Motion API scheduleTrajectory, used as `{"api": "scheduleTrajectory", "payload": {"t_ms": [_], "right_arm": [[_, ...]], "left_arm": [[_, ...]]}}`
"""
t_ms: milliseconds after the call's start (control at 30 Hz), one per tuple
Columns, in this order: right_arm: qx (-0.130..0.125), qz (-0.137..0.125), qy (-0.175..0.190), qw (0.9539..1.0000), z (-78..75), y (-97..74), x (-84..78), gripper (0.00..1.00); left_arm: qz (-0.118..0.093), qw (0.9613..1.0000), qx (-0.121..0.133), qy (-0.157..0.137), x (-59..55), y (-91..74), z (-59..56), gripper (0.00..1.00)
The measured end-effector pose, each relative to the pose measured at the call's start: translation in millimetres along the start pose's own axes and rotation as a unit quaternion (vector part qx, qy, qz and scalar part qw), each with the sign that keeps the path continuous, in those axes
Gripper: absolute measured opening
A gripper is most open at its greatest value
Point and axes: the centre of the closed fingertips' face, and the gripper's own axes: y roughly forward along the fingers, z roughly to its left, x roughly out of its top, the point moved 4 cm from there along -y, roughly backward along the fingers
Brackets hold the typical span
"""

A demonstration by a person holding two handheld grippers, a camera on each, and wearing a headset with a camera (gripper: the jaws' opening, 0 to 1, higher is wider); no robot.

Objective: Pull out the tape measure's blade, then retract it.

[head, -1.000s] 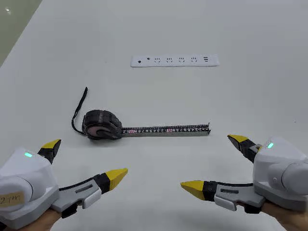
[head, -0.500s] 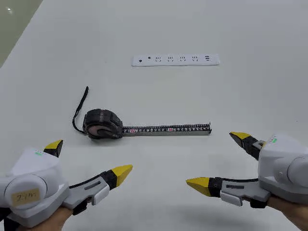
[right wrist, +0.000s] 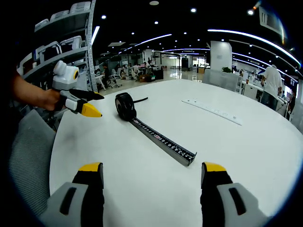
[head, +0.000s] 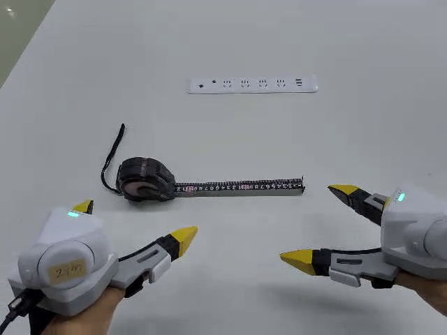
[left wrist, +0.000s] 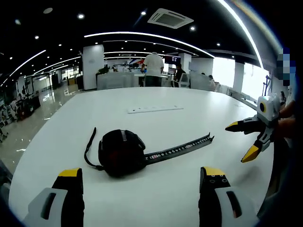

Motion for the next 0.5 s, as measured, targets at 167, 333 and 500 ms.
{"api": "scheduleTrajectory", "payload": {"t_ms": [167,333,500], "right_arm": [[0.01,0.005,-0.02,0.9997,-9.8,4.7,-2.7,0.82],[0.014,0.005,-0.03,0.9994,-22.9,7.7,-4.4,0.78],[0.023,0.001,-0.034,0.9992,-35.0,11.9,-6.4,0.71]], "left_arm": [[-0.002,0.9999,0.014,-0.001,2.0,8.5,0.7,1.0],[-0.002,0.9997,0.025,-0.005,4.4,18.2,3.8,1.0],[0.001,0.9992,0.039,-0.013,4.1,26.0,8.6,1.0]]}}
